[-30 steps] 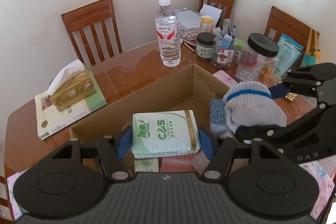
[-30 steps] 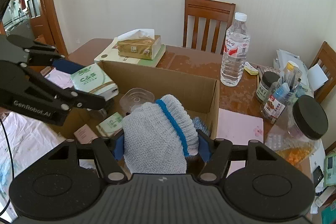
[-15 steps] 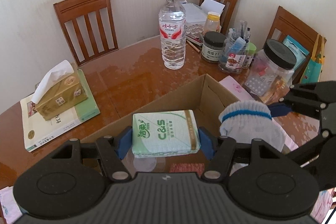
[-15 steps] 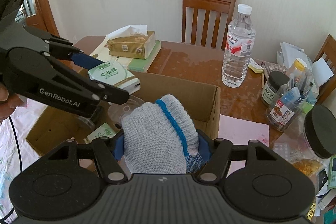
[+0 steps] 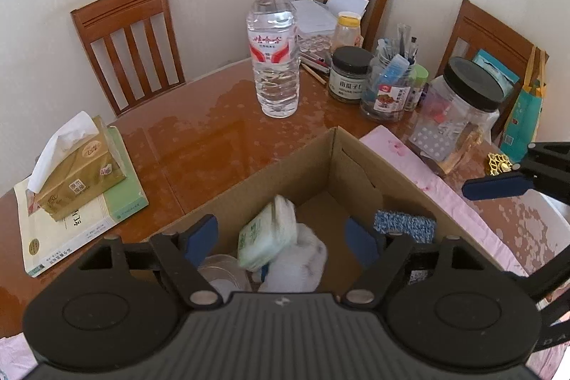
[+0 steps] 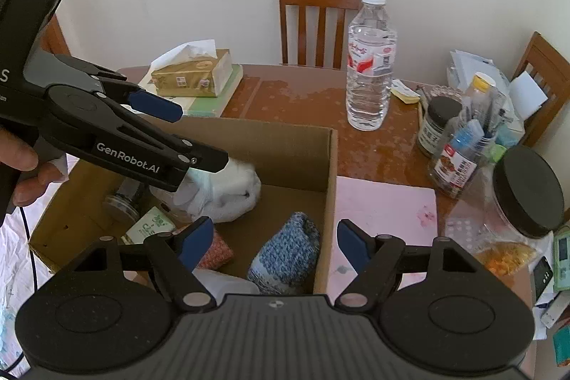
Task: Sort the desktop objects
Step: 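Open both tools to drop the tissue pack and sock into the box, then withdraw both tools from the box back over the table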
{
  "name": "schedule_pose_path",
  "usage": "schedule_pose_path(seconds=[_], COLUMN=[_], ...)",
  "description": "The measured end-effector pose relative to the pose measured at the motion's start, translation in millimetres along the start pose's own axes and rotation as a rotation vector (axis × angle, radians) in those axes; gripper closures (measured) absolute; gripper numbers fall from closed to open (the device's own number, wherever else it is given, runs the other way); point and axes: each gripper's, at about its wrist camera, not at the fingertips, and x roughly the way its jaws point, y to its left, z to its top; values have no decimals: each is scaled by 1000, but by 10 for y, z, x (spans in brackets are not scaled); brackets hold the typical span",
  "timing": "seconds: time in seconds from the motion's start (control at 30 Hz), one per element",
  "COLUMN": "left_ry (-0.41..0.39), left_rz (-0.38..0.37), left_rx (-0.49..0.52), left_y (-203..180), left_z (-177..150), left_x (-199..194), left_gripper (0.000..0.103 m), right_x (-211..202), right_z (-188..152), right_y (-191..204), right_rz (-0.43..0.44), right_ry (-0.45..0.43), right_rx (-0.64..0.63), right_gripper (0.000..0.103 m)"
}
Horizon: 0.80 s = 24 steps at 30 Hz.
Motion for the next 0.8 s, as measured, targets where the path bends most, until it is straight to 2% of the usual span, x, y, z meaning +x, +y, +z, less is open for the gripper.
schedule_pose_path(seconds=[0.47, 0.6, 0.73, 0.8], left_ry=[-6, -25, -59, -41], left_rz=[14, 28, 33, 42], left_rx=[-9, -5, 3, -34], left_y=[-57, -126, -243, -301], left_z=[-243, -433, -731, -858], left_x=[-492, -684, -878, -962], left_gripper=[16, 14, 13, 13], right_x=[-244, -371, -496, -535], right_z=[-130, -230, -471, -628], right_y=[150, 211, 309, 364], right_rz=[2, 10, 12, 16], right_ry=[-4, -11, -56, -76], right_rx=[-2, 3, -6, -20], right_gripper=[20, 15, 11, 11])
